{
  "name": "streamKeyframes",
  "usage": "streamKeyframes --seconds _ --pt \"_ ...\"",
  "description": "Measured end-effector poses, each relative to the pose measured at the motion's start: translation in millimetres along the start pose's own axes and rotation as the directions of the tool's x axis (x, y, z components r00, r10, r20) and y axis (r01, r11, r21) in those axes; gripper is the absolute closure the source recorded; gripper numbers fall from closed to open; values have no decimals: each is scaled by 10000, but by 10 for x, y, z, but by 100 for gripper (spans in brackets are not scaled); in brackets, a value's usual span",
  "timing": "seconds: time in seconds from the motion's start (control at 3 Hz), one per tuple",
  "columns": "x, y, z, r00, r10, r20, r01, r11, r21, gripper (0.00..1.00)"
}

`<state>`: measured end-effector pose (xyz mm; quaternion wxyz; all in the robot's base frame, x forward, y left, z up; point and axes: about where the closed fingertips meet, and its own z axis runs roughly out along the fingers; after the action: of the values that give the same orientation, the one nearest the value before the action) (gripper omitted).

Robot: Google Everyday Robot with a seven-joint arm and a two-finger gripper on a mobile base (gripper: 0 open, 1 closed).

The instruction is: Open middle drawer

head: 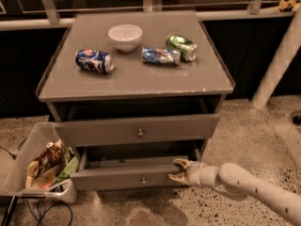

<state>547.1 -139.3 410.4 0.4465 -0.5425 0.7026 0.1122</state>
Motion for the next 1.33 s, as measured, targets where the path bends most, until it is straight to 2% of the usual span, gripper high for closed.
streamKeyframes --seconds 0.33,0.67,1.0,1.33 --pt "-31 -14 -38 10000 0 0 0 10000 0 100" --pt "18 188 -111 9998 185 16 -185 9997 131 100" --pt "-22 169 -144 9998 185 17 -185 9997 130 82" --pt "-23 169 -143 9998 185 18 -185 9997 129 59"
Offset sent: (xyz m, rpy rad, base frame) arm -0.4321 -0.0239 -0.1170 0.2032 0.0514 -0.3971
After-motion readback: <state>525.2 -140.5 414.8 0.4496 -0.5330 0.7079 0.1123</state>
